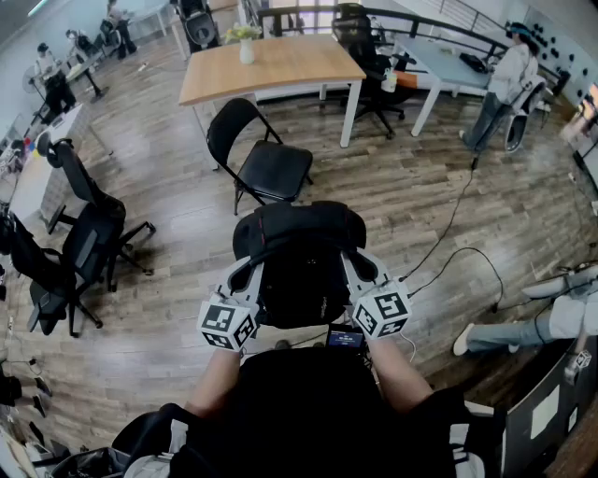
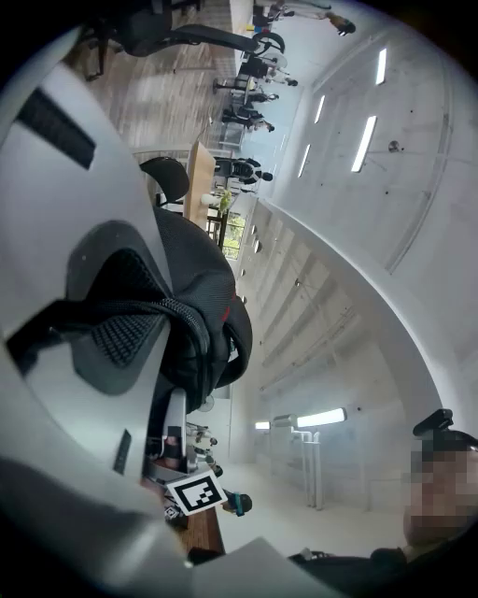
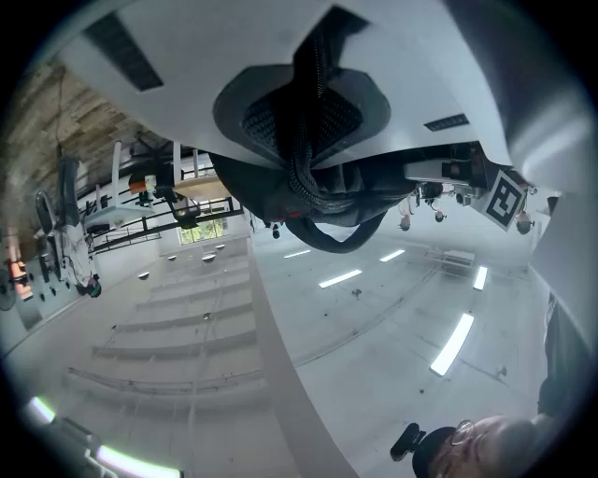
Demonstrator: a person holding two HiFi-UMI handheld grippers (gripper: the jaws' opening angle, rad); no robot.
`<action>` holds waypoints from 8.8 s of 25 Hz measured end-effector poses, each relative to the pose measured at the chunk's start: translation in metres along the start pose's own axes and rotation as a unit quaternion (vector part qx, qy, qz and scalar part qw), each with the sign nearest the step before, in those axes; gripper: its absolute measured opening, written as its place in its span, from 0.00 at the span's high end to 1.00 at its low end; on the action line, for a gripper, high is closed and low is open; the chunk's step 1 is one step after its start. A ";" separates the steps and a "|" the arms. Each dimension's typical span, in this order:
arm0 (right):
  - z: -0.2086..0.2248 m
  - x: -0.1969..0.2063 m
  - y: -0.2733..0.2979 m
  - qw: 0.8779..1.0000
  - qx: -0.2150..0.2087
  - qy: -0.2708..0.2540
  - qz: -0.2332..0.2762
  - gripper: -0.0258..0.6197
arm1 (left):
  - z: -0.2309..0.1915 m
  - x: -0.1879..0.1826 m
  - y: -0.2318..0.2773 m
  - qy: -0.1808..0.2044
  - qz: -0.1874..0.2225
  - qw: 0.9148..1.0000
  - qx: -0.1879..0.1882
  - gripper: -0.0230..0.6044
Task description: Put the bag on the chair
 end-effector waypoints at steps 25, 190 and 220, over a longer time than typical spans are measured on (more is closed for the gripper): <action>-0.022 -0.014 -0.006 1.000 -0.009 0.002 0.017 0.91 | -0.003 -0.019 -0.023 0.007 0.021 1.000 0.007 0.93; 0.568 -0.041 0.759 0.817 -0.548 0.027 -0.177 0.91 | -0.257 -0.042 0.698 -0.161 0.006 0.875 -0.456 0.93; 0.493 0.093 0.870 0.771 -0.571 0.028 -0.279 0.91 | -0.376 0.084 0.675 -0.253 -0.031 0.786 -0.563 0.92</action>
Point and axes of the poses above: the fingertips, and each gripper's own axes: y forward along the fingers, z to its right, x out of its underside, the point moved 4 cm from there along -y, backward along the fingers, and after that the axes turned 11 degrees about -x, right-handed, at the moved point
